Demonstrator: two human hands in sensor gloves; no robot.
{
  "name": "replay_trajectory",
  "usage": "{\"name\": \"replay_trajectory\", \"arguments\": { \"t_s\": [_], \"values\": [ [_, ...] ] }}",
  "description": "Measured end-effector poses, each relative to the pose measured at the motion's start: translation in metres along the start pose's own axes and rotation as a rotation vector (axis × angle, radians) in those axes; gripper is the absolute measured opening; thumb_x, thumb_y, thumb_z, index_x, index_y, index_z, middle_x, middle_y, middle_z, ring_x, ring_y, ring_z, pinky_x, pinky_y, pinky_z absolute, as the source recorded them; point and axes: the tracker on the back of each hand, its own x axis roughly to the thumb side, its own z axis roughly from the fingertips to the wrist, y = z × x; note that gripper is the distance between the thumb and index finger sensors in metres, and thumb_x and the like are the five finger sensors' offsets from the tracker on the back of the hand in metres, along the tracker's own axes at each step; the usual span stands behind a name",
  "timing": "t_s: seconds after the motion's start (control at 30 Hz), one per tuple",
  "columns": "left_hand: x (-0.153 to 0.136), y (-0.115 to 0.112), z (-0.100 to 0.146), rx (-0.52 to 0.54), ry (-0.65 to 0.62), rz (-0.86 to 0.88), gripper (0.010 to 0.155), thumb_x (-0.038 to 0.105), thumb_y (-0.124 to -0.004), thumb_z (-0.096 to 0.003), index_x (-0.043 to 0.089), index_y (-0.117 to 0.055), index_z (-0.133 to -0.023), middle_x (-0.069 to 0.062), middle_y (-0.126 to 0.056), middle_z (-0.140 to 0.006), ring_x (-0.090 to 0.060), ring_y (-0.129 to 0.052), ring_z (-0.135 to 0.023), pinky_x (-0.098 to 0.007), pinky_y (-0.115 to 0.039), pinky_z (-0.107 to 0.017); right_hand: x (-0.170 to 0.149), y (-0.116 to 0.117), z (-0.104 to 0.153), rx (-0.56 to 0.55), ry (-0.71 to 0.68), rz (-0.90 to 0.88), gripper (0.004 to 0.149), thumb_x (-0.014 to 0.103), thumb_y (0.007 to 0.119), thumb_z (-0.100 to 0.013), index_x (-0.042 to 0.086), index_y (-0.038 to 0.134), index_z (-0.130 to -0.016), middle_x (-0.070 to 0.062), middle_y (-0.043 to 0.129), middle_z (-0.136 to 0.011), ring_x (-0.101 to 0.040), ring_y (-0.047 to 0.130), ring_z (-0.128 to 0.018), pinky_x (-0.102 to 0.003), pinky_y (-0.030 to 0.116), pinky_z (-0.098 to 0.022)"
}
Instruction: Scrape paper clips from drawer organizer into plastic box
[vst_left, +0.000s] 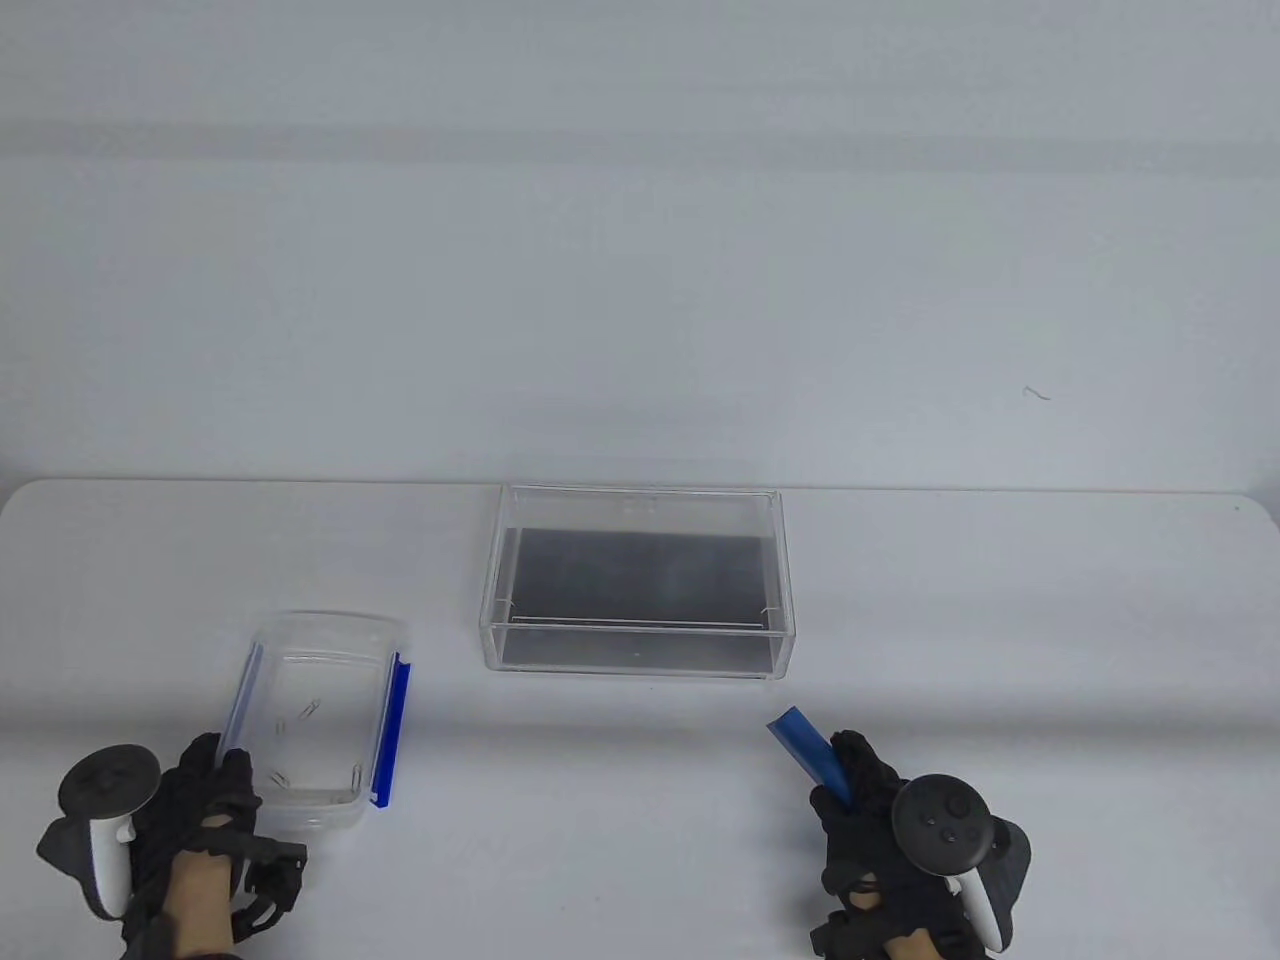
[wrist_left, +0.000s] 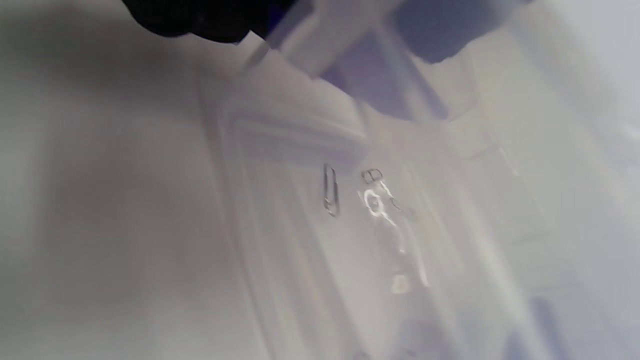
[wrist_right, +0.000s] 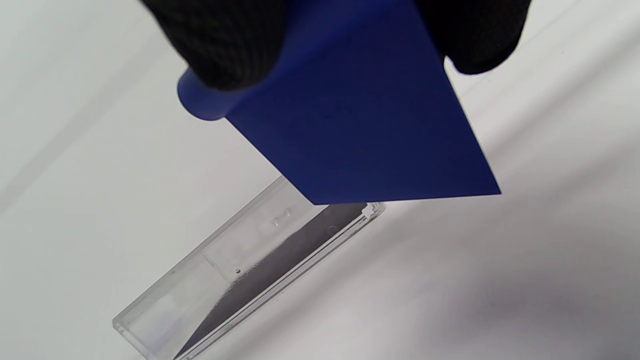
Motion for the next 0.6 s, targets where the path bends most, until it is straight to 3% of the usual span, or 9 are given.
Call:
{"name": "replay_trajectory", "arguments": {
  "t_s": [0.17,0.33,0.47,0.6],
  "values": [
    [0.001,0.001,0.0,0.038,0.014,-0.048,0.061,0.046,-0.07,-0.0469,0.025,-0.06,-0.103,-0.017,-0.048,-0.102,-0.045,-0.054,-0.094,-0.054,-0.06,-0.067,-0.002,0.0,-0.002,0.006,0.008,0.012,0.062,0.034,0.075,-0.043,0.024,0.047,-0.097,-0.005,0.07,-0.092,-0.03,0.076,-0.079,-0.051,0.061,-0.065],
    [0.02,0.01,0.013,0.125,-0.076,-0.021,0.067,0.05,-0.069,-0.0463,0.018,-0.053,-0.103,-0.015,-0.045,-0.103,-0.046,-0.05,-0.095,-0.054,-0.057,-0.068,-0.002,0.0,-0.002,0.003,0.01,0.014,0.062,0.034,0.075,-0.043,0.024,0.047,-0.097,-0.005,0.07,-0.092,-0.03,0.076,-0.079,-0.051,0.061,-0.065],
    [0.053,0.008,0.035,0.146,-0.255,0.012,0.067,0.049,-0.069,-0.0463,0.016,-0.054,-0.102,-0.015,-0.046,-0.103,-0.046,-0.051,-0.094,-0.054,-0.057,-0.068,-0.002,-0.003,-0.002,-0.009,0.012,0.016,0.062,0.035,0.074,-0.043,0.025,0.046,-0.097,-0.005,0.069,-0.093,-0.03,0.075,-0.08,-0.051,0.06,-0.066],
    [0.083,-0.008,0.06,0.115,-0.437,0.011,0.065,0.049,-0.068,-0.0464,0.016,-0.057,-0.102,-0.015,-0.049,-0.102,-0.046,-0.054,-0.093,-0.054,-0.059,-0.067,-0.005,-0.009,-0.003,-0.027,0.021,0.005,0.06,0.034,0.069,-0.043,0.025,0.044,-0.098,-0.005,0.065,-0.095,-0.032,0.071,-0.083,-0.052,0.057,-0.067]
  ]
}}
